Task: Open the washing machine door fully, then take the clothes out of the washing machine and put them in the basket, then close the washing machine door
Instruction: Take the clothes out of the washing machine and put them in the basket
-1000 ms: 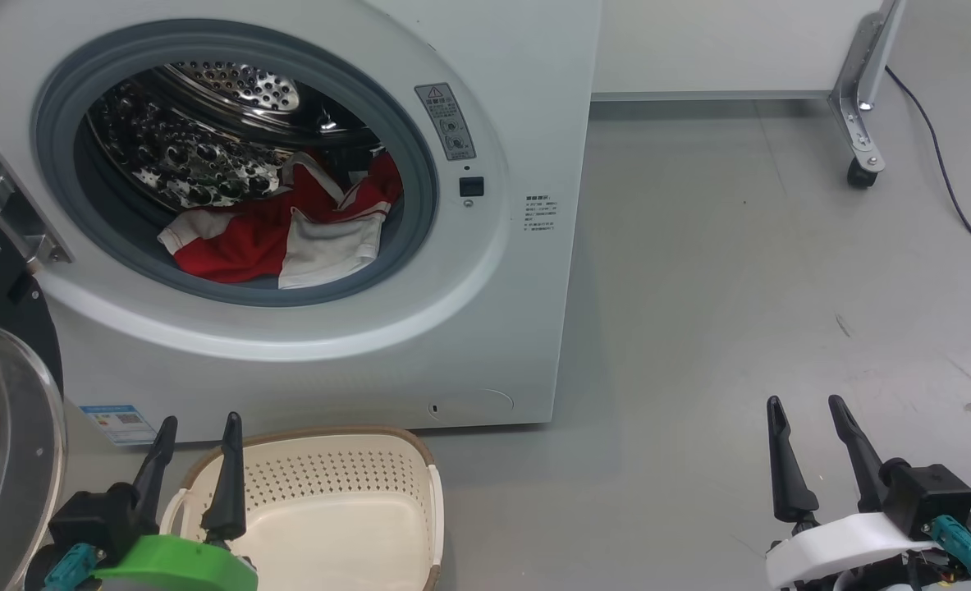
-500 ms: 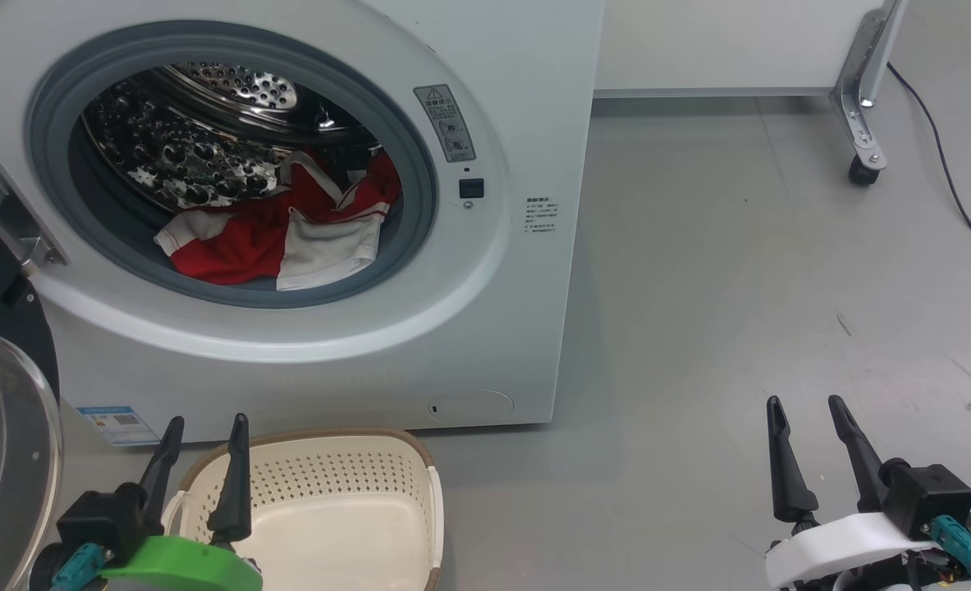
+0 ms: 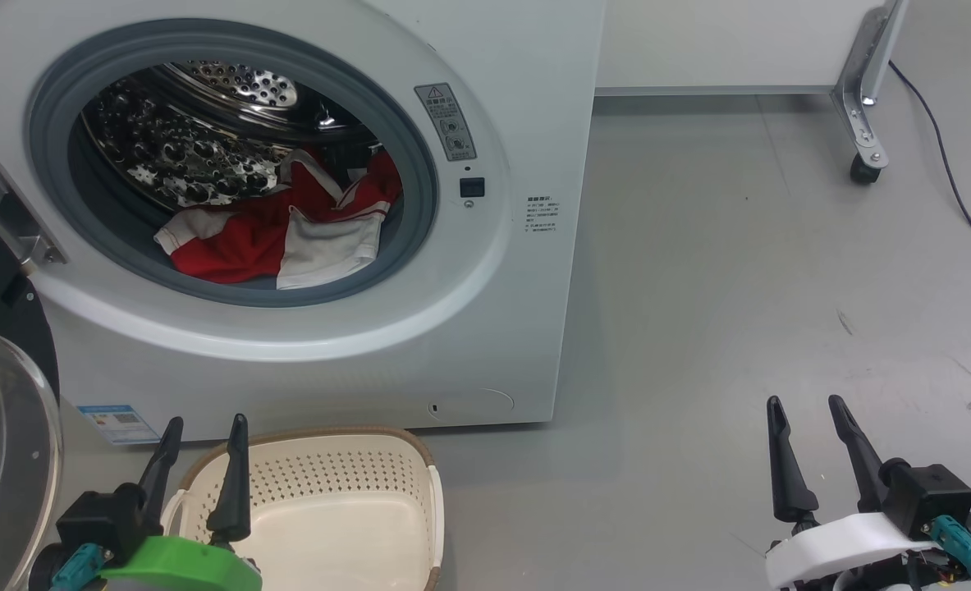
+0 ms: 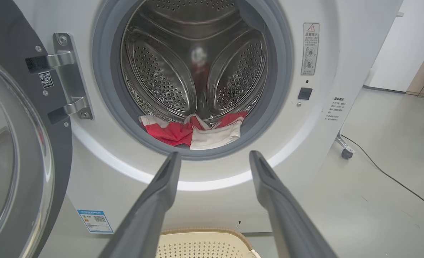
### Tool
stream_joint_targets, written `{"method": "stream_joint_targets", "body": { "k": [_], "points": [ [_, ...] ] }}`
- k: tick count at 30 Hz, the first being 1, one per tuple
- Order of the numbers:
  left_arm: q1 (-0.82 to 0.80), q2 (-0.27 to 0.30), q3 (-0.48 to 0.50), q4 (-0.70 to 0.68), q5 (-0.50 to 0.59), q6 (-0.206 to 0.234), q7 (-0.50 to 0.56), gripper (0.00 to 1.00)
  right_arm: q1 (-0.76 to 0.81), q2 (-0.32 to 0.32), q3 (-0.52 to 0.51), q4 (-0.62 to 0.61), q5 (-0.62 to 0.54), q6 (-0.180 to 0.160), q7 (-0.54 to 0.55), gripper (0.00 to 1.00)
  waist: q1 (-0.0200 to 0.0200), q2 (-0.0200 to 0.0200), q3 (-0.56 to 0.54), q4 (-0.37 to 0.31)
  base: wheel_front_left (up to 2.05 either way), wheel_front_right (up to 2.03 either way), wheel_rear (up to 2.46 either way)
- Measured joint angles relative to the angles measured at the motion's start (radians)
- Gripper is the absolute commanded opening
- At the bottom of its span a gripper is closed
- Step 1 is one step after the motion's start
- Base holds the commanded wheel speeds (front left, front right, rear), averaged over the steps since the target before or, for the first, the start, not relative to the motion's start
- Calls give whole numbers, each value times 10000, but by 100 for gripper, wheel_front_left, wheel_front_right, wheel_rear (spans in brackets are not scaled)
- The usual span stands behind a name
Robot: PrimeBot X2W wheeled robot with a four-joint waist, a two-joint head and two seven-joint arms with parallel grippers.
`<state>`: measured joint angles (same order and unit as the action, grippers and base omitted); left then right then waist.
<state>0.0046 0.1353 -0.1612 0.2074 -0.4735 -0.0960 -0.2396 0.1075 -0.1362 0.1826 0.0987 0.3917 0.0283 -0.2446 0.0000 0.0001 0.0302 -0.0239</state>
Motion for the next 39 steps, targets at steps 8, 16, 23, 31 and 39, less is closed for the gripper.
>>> {"method": "stream_joint_targets", "body": {
  "k": [8,16,23,31,39],
  "points": [
    [0,0,-4,8,0,35,0,100,0,0,0,0,-2,2,0,100,0,0,26,12,0,0,0],
    [0,75,169,-94,0,119,6,100,-11,15,111,-77,-77,21,0,100,0,0,219,-52,0,0,0],
    [-5,282,428,-267,42,414,203,100,-30,102,215,-232,-157,54,0,100,0,0,691,-309,0,0,0],
    [-453,723,932,-543,15,706,566,100,-223,313,345,-343,-161,44,0,100,1,0,1483,-839,0,0,0],
    [-1700,1429,1312,-769,10,734,1348,100,-673,454,556,-447,-245,46,0,100,0,0,2346,-1615,0,0,0]
  ]
}}
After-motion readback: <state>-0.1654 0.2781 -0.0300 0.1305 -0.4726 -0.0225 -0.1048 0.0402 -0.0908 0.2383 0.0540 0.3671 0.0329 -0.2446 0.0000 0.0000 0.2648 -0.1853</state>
